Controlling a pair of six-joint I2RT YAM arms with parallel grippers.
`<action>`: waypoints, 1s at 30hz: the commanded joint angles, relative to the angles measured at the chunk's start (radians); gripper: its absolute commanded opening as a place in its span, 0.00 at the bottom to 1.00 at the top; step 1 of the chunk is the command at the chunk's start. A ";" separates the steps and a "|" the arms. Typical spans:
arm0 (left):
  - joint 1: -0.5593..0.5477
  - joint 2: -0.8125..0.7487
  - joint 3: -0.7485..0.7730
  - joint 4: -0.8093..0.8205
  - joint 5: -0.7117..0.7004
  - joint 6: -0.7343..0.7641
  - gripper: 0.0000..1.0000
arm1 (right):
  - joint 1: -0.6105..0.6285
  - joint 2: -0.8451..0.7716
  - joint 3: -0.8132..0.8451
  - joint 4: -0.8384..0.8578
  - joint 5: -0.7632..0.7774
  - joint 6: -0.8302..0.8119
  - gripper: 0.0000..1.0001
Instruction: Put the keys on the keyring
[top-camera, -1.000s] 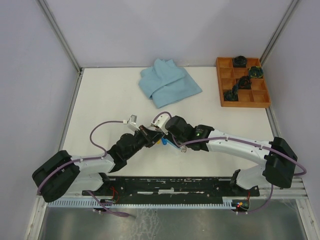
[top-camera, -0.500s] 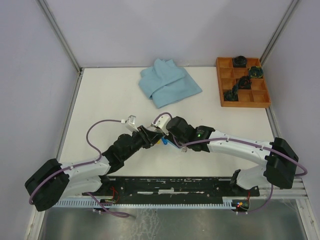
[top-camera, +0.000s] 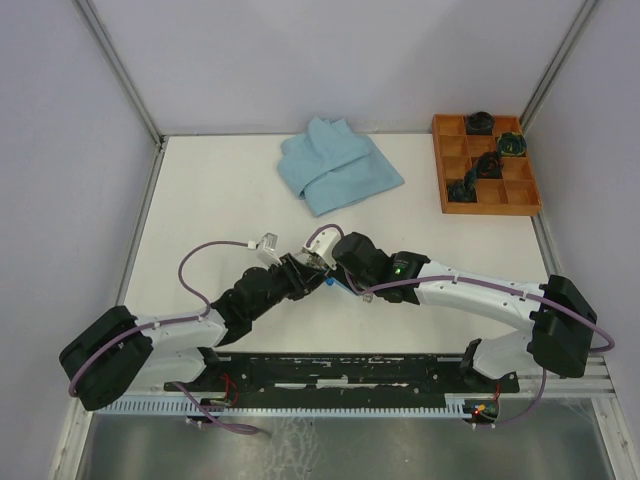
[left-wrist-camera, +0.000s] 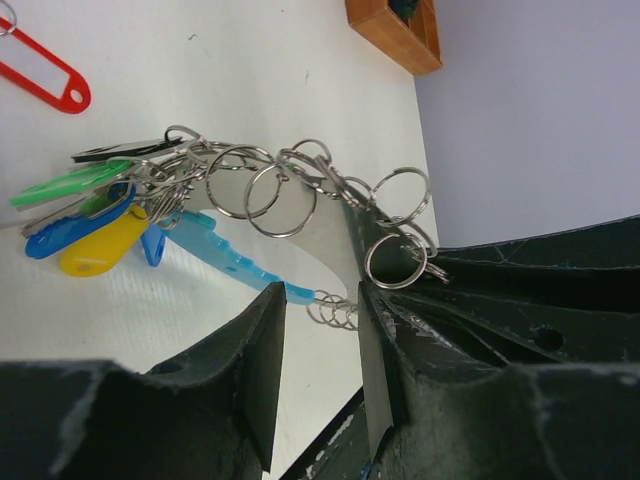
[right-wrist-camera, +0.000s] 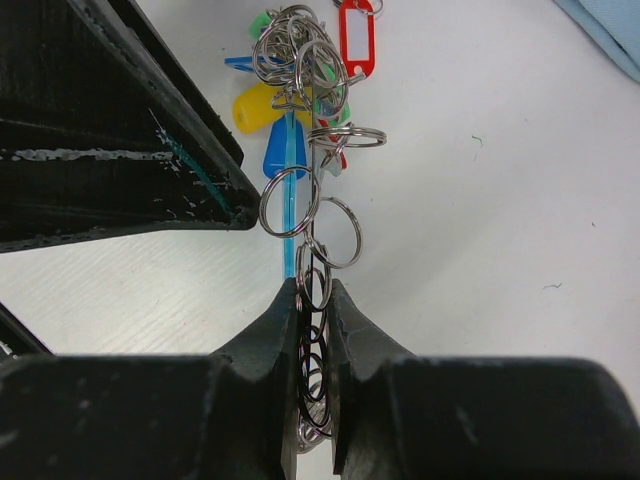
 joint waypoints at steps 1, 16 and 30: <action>0.002 -0.025 0.005 0.094 -0.019 -0.052 0.41 | 0.004 -0.019 0.016 0.064 0.026 -0.005 0.01; 0.002 -0.025 -0.003 0.110 -0.056 -0.107 0.40 | 0.004 -0.005 0.027 0.066 0.014 0.000 0.01; 0.001 0.022 0.014 0.151 -0.039 -0.132 0.37 | 0.006 0.005 0.024 0.069 0.005 0.007 0.01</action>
